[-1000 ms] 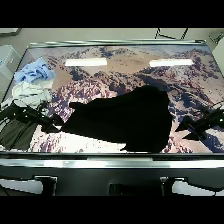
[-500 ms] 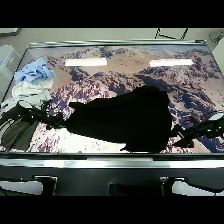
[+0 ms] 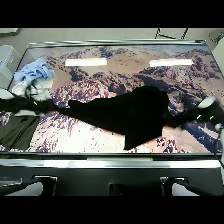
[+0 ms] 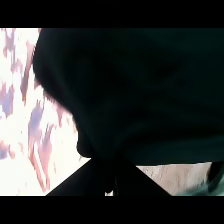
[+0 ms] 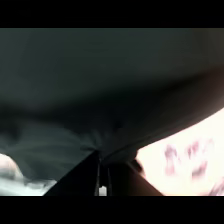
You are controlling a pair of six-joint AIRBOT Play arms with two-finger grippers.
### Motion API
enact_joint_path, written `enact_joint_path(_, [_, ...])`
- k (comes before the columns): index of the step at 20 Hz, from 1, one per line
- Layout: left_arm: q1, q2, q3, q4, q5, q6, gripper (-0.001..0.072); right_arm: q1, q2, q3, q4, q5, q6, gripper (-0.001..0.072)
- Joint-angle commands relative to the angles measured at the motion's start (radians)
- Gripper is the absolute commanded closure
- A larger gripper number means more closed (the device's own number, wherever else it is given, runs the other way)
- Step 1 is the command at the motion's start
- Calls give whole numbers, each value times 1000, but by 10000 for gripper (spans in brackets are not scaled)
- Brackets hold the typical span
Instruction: Fold the clothes and pants, and hang the long-sleeved shirts on hangers.
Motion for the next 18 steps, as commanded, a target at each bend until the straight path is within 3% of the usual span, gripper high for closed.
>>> enact_joint_path(1, [0,202,287,-1,105,0,683,2,161,430,-71,-92,-12,675])
enact_joint_path(5, [0,396,636,0,270,-1,682,2,366,836,-172,-315,-23,674])
enact_joint_path(11, [0,610,687,4,376,-19,682,2,607,886,-203,-324,-18,674])
enact_joint_path(16, [0,615,686,37,360,-26,683,2,627,888,-219,-311,31,674])
enact_joint_path(18, [0,576,685,127,237,-80,683,2,594,887,-243,-197,53,674])
